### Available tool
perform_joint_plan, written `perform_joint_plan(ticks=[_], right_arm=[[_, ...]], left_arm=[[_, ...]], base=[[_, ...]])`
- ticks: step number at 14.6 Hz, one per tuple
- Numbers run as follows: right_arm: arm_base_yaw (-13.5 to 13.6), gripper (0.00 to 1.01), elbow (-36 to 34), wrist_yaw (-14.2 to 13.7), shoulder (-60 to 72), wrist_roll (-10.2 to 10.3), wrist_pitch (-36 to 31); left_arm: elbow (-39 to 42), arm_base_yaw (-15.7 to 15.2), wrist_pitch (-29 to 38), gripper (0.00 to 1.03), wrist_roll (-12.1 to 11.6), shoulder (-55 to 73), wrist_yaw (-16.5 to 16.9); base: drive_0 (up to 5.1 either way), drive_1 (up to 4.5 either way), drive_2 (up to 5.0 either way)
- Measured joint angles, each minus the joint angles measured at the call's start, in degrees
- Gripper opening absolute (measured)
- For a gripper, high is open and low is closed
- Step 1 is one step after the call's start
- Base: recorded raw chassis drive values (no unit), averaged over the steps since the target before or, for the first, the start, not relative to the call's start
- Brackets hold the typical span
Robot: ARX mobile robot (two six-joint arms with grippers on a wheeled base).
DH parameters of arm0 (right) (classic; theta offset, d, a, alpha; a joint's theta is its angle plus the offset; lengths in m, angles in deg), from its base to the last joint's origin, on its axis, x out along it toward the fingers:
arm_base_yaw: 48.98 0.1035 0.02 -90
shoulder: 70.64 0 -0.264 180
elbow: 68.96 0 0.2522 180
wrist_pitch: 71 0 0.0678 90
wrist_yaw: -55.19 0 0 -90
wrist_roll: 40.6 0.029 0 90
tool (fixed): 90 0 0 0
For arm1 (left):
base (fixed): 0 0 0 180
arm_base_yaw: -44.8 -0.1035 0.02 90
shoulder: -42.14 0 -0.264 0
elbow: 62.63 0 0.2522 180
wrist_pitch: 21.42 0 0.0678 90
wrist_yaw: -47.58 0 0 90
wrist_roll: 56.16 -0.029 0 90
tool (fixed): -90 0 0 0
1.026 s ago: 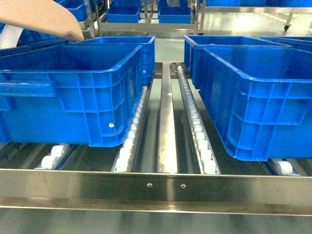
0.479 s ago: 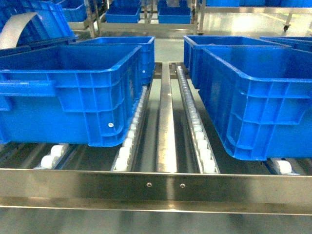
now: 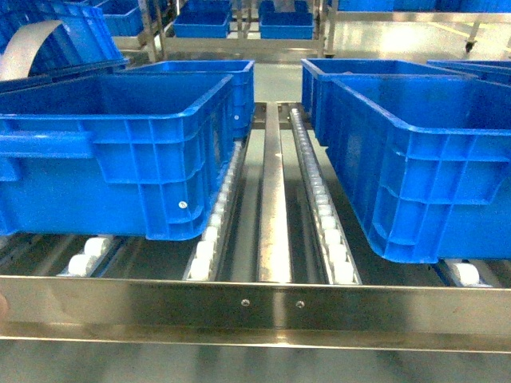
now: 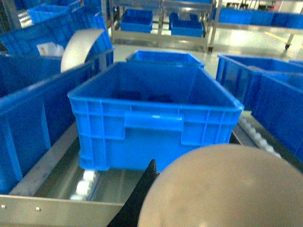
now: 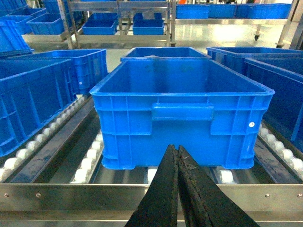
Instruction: Place part in tray to right shelf
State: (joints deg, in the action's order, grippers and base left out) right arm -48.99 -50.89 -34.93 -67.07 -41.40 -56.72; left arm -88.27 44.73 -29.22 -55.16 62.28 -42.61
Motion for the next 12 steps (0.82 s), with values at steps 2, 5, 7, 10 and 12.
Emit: perform_joint_plan(ticks=[2, 5, 7, 10, 12], right_arm=[[0.0, 0.02, -0.9, 0.0, -0.5, 0.0, 0.0], [0.0, 0.02, -3.5, 0.1, -3.2, 0.0, 0.2], [0.0, 0.02, -3.6, 0.1, -3.3, 0.0, -0.5], [0.0, 0.02, -3.6, 0.1, -3.3, 0.0, -0.3], [0.0, 0.02, -3.6, 0.1, -3.3, 0.0, -0.3]], left_arm=[[2.0, 0.1, 0.6, 0.12, 0.0, -2.1, 0.2], [6.4, 0.1, 0.8, 0.12, 0.0, -6.5, 0.1], [7.4, 0.1, 0.7, 0.12, 0.0, -8.6, 0.1], [9.1, 0.1, -6.4, 0.12, 0.0, -17.4, 0.1], [9.2, 0.1, -6.8, 0.12, 0.0, -17.4, 0.2]], base=[[0.0, 0.0, 0.0], [0.0, 0.0, 0.0], [0.0, 0.0, 0.0], [0.0, 0.0, 0.0], [0.0, 0.0, 0.0]])
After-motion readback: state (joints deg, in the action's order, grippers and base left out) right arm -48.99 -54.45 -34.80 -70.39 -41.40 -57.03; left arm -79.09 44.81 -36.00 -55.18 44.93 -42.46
